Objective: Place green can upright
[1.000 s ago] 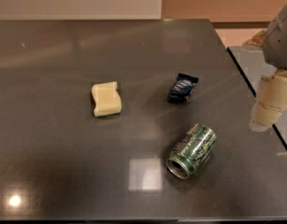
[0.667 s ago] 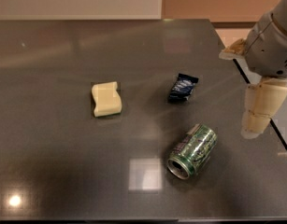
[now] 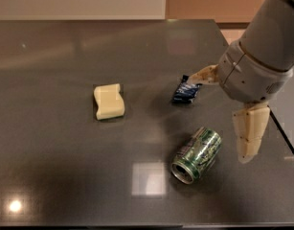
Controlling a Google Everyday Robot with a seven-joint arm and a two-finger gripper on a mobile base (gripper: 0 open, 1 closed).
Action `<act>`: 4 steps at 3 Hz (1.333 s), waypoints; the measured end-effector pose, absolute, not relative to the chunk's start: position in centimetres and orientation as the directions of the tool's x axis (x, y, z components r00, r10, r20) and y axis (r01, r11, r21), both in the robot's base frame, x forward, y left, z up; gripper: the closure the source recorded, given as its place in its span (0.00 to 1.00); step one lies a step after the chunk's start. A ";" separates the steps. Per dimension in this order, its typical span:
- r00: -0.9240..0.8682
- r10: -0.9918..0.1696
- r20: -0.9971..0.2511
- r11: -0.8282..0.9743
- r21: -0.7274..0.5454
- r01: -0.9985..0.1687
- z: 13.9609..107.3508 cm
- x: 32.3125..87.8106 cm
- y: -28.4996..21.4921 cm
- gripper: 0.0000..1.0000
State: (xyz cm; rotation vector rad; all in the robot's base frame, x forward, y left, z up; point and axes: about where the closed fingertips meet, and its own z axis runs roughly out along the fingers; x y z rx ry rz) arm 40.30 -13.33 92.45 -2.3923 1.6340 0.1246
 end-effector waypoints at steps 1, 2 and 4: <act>0.513 -0.841 -0.173 -0.497 -0.131 -0.858 90.4 39.0 -12.0 0.00; 0.621 -0.768 -0.158 -0.609 -0.120 -0.784 88.8 37.8 -11.1 0.00; 0.732 -0.676 -0.089 -0.729 -0.068 -0.681 85.7 36.0 -10.5 0.00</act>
Offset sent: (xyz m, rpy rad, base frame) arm -0.0418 0.0293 -0.0622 -0.0847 0.0299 0.4795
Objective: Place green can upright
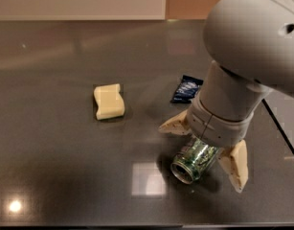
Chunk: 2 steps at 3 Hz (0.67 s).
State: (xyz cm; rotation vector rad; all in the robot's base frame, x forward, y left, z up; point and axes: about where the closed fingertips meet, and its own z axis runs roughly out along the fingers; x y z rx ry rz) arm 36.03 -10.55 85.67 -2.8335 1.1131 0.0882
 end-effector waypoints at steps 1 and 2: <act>0.748 -0.662 -0.049 -0.747 -0.040 -0.664 84.4 35.7 -10.6 0.00; 0.750 -0.661 -0.017 -0.750 -0.023 -0.661 83.8 36.1 -10.6 0.18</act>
Offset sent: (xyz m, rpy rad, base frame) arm 0.0058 -0.0021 -0.0285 -0.1290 -0.0262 0.0284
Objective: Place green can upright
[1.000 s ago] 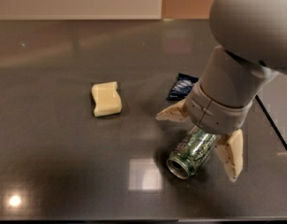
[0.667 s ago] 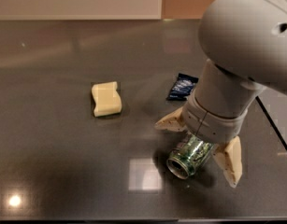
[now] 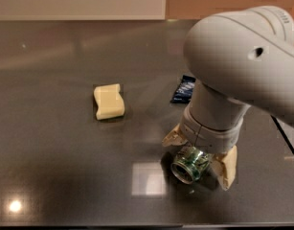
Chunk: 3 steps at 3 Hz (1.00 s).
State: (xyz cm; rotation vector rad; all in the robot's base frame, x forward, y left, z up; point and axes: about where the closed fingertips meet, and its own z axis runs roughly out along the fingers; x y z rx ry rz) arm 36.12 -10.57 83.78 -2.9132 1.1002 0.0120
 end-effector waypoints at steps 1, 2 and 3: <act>0.753 -0.658 0.000 -0.753 -0.011 -0.658 83.8 36.3 -10.3 0.41; 0.745 -0.667 -0.008 -0.745 -0.023 -0.667 84.5 36.3 -9.9 0.64; 0.709 -0.702 -0.066 -0.706 -0.067 -0.705 86.9 35.8 -9.0 0.88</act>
Offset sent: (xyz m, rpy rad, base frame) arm 0.0008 0.0102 0.0163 0.0148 0.0062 -0.0244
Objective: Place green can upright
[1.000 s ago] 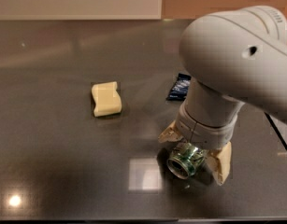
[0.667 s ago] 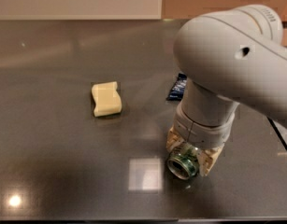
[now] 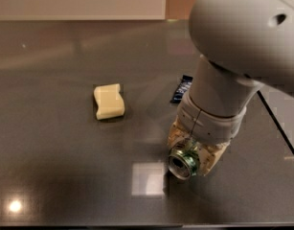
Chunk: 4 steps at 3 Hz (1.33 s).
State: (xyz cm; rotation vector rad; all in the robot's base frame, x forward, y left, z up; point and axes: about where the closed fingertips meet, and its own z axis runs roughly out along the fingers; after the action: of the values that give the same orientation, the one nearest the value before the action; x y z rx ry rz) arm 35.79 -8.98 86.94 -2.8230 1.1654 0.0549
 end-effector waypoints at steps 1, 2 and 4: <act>0.641 -0.748 -0.173 -0.631 -0.115 -0.767 90.1 35.0 -8.4 1.00; 0.561 -0.756 -0.337 -0.550 -0.138 -0.824 92.5 34.6 -7.9 1.00; 0.370 -0.625 -0.687 -0.422 -0.102 -0.901 94.7 35.8 -6.3 1.00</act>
Offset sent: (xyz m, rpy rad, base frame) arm -0.0186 0.0138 0.0850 0.4446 0.2858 -0.2563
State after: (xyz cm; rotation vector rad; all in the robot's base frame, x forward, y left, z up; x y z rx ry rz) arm 35.79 -6.35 94.66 -2.1689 1.3176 0.7889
